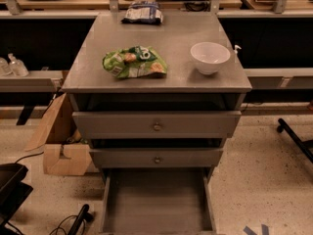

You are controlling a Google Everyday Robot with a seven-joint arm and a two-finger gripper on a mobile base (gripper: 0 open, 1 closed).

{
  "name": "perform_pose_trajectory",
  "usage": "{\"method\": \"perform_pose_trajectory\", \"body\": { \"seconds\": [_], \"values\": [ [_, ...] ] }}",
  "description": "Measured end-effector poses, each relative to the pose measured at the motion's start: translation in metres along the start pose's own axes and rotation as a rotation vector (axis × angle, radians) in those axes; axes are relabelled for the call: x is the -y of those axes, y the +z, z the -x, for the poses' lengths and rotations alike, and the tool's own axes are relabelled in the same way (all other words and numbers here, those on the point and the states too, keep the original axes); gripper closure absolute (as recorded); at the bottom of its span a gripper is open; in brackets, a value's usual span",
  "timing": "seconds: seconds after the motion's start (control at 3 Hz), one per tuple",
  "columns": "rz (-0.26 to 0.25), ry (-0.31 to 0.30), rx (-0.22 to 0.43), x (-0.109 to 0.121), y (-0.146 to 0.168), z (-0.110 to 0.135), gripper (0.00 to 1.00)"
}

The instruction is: Close bottom drawer

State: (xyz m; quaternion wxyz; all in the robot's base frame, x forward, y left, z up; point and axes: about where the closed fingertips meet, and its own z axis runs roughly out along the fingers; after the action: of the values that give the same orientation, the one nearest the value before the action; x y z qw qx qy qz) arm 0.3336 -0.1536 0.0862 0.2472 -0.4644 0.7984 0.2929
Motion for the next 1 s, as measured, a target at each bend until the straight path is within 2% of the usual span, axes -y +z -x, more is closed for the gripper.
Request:
{"method": "perform_pose_trajectory", "body": {
  "seconds": [0.33,0.67,1.0],
  "values": [
    [-0.014,-0.019,0.015,0.022,0.004,0.011,1.00],
    [-0.014,-0.019,0.015,0.021,0.004,0.010,1.00],
    [-0.021,-0.026,0.025,0.033,0.005,0.018,1.00]
  ]
}}
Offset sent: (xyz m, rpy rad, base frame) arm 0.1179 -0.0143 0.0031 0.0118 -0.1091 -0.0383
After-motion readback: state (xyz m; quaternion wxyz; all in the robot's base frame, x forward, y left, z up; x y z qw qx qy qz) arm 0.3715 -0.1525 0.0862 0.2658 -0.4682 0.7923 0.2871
